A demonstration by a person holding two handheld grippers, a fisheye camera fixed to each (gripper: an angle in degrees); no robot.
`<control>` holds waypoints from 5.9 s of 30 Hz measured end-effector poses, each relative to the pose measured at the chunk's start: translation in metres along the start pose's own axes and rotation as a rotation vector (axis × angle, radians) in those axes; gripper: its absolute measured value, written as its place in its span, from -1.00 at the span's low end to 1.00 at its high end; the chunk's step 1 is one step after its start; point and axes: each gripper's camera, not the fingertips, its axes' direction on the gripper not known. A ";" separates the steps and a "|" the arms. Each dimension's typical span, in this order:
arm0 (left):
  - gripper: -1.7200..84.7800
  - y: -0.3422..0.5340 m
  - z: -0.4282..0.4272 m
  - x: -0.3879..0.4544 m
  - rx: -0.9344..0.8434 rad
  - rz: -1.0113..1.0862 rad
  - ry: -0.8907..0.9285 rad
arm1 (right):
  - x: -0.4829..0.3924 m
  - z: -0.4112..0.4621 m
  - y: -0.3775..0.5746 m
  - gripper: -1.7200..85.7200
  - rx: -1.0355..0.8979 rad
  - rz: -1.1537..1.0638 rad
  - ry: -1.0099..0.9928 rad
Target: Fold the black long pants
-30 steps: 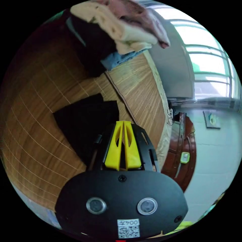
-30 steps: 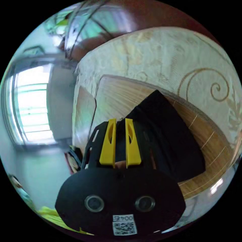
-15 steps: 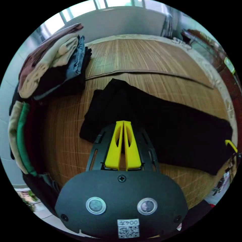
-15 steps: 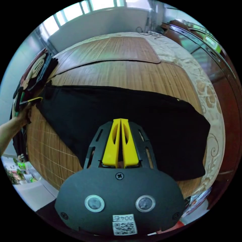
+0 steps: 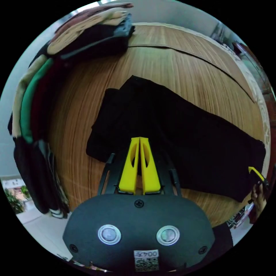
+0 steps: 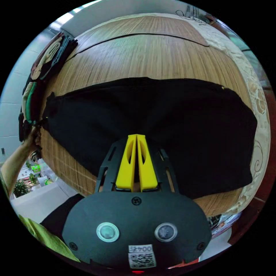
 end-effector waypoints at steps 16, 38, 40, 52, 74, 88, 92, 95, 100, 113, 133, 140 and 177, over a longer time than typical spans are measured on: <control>-0.85 0.208 -0.095 -0.330 0.192 -0.697 0.576 | -0.169 0.058 0.017 -0.97 -0.087 -0.070 0.338; -0.87 0.200 -0.191 -0.502 0.188 -0.681 0.586 | -0.196 0.036 0.013 -0.98 -0.123 -0.046 0.380; -0.84 0.215 -0.137 -0.530 0.109 -0.745 0.654 | -0.192 0.030 0.016 -0.98 -0.124 -0.046 0.385; -0.93 0.191 -0.155 -0.574 0.331 -0.554 0.807 | -0.133 -0.021 0.042 -0.98 -0.144 -0.049 0.384; -0.95 0.040 0.077 -0.508 0.058 -0.120 0.476 | 0.085 -0.205 0.176 -0.91 0.104 0.237 0.087; -0.96 0.147 0.192 -0.137 0.085 0.447 0.487 | 0.559 -0.330 0.492 -0.64 0.504 1.029 -0.535; -0.96 0.166 0.257 -0.081 0.052 0.467 0.378 | 0.650 -0.324 0.499 -0.62 0.518 1.075 -0.613; -0.96 0.183 0.301 -0.075 0.083 0.479 0.337 | 0.683 -0.313 0.482 -0.74 0.475 1.032 -0.666; -0.96 0.210 0.362 -0.064 0.138 0.586 0.219 | 0.599 -0.368 0.406 -0.84 0.394 0.728 -0.022; -0.96 0.226 0.486 -0.082 0.127 0.549 0.184 | 0.548 -0.300 0.401 -0.81 0.283 0.269 0.665; -0.96 0.220 0.611 -0.142 0.139 0.495 0.254 | 0.872 -0.163 0.344 -0.74 0.179 0.308 -0.055; -0.96 0.217 0.632 -0.155 0.149 0.447 0.270 | 0.826 -0.126 0.386 -0.93 0.334 0.122 -0.049; -0.96 0.176 0.574 -0.119 0.099 0.365 0.312 | 1.000 0.162 0.292 -0.79 -0.141 0.467 -0.569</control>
